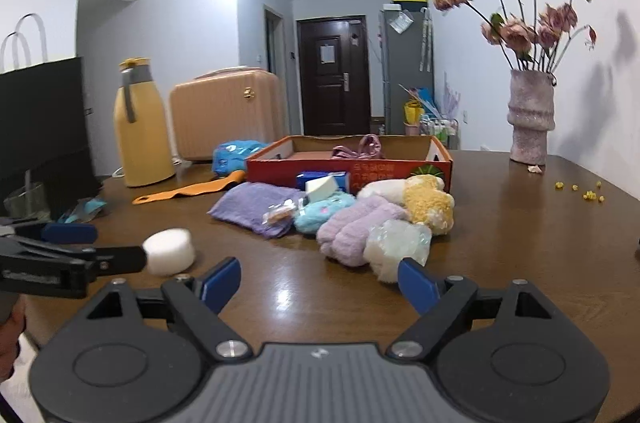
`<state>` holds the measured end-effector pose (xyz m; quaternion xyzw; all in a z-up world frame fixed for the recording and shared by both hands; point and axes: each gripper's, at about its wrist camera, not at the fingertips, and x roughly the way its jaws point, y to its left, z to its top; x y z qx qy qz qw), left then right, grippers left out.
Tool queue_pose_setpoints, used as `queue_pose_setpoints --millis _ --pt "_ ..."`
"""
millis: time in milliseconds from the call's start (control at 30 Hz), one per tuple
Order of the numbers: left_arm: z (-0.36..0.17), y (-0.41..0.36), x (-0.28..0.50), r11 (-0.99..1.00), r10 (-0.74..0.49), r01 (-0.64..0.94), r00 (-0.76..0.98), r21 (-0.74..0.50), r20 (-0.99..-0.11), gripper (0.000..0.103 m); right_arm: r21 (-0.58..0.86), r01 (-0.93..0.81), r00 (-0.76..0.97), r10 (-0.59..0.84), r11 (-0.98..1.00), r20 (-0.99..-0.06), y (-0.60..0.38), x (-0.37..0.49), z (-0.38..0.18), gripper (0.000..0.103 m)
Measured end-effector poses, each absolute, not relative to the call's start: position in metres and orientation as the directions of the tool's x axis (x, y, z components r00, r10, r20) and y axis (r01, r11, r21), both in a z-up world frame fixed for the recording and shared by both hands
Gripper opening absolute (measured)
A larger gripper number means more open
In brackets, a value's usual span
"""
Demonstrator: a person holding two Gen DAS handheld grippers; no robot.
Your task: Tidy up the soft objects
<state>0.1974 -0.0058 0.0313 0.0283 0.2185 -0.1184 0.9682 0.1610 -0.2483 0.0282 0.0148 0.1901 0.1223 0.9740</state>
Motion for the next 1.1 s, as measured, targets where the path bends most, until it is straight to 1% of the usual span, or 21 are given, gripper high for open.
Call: queue_pose_setpoints --millis 33,133,167,233,267,333,433,467,567,667,767,800,833,867,900,1000,1100 --pt "0.034 -0.012 0.212 0.966 -0.222 0.256 0.872 0.021 -0.437 0.079 0.080 -0.224 0.899 0.238 0.971 -0.369 -0.250 0.169 0.029 0.085" --pt "0.037 -0.032 0.263 0.940 -0.261 0.331 0.851 0.080 -0.456 0.072 0.081 -0.214 0.897 0.229 0.973 -0.379 -0.256 0.195 0.031 0.084" --pt "0.036 -0.040 0.283 0.931 -0.264 0.350 0.841 0.104 -0.472 0.066 0.077 -0.214 0.896 0.227 0.974 -0.382 -0.257 0.203 0.033 0.084" --pt "0.029 -0.052 0.318 0.911 -0.271 0.388 0.818 0.140 -0.507 0.062 0.068 -0.217 0.897 0.227 0.974 -0.381 -0.259 0.222 0.037 0.082" --pt "0.024 -0.059 0.337 0.900 -0.273 0.409 0.797 0.148 -0.539 0.055 0.064 -0.217 0.897 0.225 0.974 -0.381 -0.259 0.231 0.039 0.082" --pt "0.015 -0.066 0.361 0.884 -0.287 0.443 0.764 0.147 -0.578 0.050 0.062 -0.218 0.898 0.225 0.974 -0.379 -0.260 0.248 0.042 0.082" --pt "0.004 -0.068 0.385 0.876 -0.295 0.463 0.735 0.134 -0.611 0.025 0.078 -0.238 0.889 0.250 0.968 -0.384 -0.257 0.278 0.045 0.082" --pt "0.003 -0.066 0.387 0.879 -0.298 0.460 0.735 0.124 -0.609 0.022 0.081 -0.250 0.883 0.262 0.965 -0.389 -0.254 0.289 0.046 0.082" --pt "0.008 -0.056 0.382 0.884 -0.335 0.461 0.739 0.075 -0.585 0.019 0.065 -0.286 0.868 0.287 0.956 -0.406 -0.239 0.323 0.045 0.079" --pt "0.024 -0.038 0.372 0.904 -0.335 0.426 0.768 0.044 -0.546 0.018 0.026 -0.305 0.850 0.284 0.952 -0.444 -0.217 0.362 0.042 0.075" --pt "0.039 -0.012 0.367 0.928 -0.327 0.373 0.795 -0.013 -0.511 0.018 0.028 -0.321 0.821 0.293 0.947 -0.491 -0.197 0.399 0.029 0.064" --pt "0.042 -0.003 0.368 0.936 -0.318 0.350 0.798 -0.035 -0.511 0.018 0.024 -0.326 0.812 0.293 0.945 -0.505 -0.190 0.409 0.023 0.056" --pt "0.045 0.004 0.368 0.942 -0.310 0.332 0.802 -0.049 -0.510 0.018 0.024 -0.327 0.801 0.291 0.945 -0.524 -0.185 0.416 0.018 0.051" --pt "0.047 0.010 0.368 0.948 -0.297 0.312 0.810 -0.057 -0.505 0.018 0.028 -0.328 0.790 0.291 0.944 -0.540 -0.183 0.421 0.014 0.037" --pt "0.049 0.015 0.366 0.953 -0.288 0.297 0.819 -0.063 -0.496 0.018 0.034 -0.322 0.784 0.286 0.946 -0.552 -0.181 0.424 0.010 0.033" --pt "0.056 0.024 0.357 0.956 -0.287 0.283 0.831 -0.082 -0.476 0.018 0.040 -0.303 0.799 0.277 0.952 -0.534 -0.180 0.417 0.009 0.031" --pt "0.062 0.025 0.343 0.959 -0.278 0.268 0.845 -0.089 -0.457 0.018 0.049 -0.308 0.812 0.289 0.950 -0.507 -0.186 0.399 0.021 0.030"
